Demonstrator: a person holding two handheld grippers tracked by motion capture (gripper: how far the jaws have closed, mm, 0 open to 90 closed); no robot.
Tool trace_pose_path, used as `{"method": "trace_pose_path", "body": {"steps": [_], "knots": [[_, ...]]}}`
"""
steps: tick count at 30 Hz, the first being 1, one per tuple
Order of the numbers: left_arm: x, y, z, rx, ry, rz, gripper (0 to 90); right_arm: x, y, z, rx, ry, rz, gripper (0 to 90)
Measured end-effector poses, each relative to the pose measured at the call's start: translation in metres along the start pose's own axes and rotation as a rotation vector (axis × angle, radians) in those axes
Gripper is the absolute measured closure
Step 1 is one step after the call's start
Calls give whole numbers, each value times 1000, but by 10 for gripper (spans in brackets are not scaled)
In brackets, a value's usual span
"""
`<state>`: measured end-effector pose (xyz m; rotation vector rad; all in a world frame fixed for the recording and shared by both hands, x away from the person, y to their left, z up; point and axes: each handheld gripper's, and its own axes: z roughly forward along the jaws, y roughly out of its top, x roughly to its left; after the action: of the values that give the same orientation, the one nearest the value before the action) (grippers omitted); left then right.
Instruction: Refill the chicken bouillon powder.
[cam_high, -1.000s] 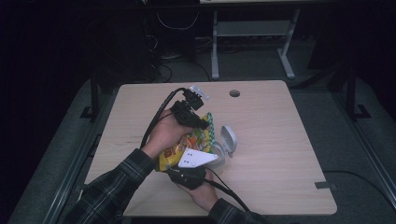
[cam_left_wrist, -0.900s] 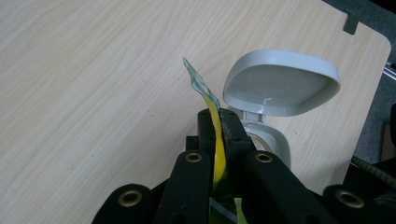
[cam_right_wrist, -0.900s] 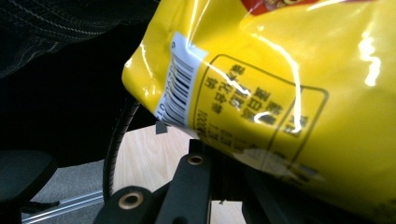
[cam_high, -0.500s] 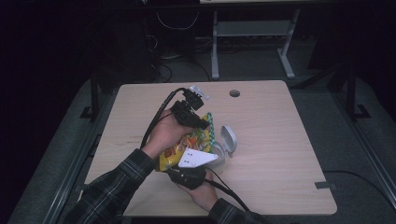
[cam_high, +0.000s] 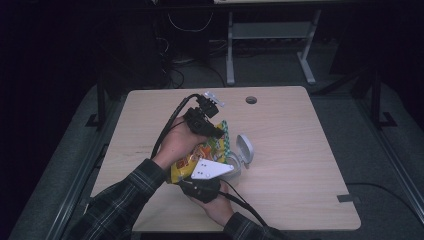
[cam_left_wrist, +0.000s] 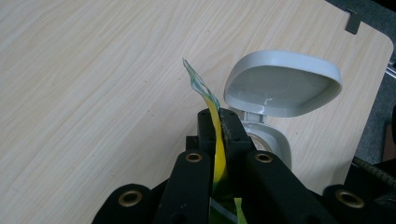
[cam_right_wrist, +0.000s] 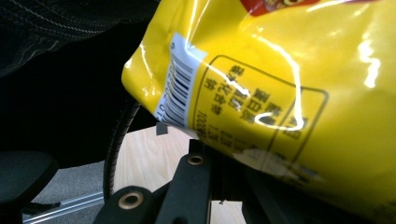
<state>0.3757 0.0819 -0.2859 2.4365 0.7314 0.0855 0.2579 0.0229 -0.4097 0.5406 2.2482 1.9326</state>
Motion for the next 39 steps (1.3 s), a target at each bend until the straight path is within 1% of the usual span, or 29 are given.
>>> {"method": "trace_pose_path", "body": {"steps": [5, 8, 19, 23, 39], "knots": [[-1, 1, 0, 3, 1, -5, 896, 0, 1, 0, -3, 1, 4, 900], [-1, 2, 0, 5, 3, 3, 896, 0, 1, -1, -6, 0, 4, 900], [-1, 4, 2, 12, 3, -3, 896, -1, 1, -1, -10, 3, 15, 900], [-2, 5, 2, 13, 6, 3, 896, -1, 2, -2, -13, 3, 12, 900], [-2, 8, 2, 24, 8, 1, 895, -3, 2, -2, -20, 4, 15, 900]]}}
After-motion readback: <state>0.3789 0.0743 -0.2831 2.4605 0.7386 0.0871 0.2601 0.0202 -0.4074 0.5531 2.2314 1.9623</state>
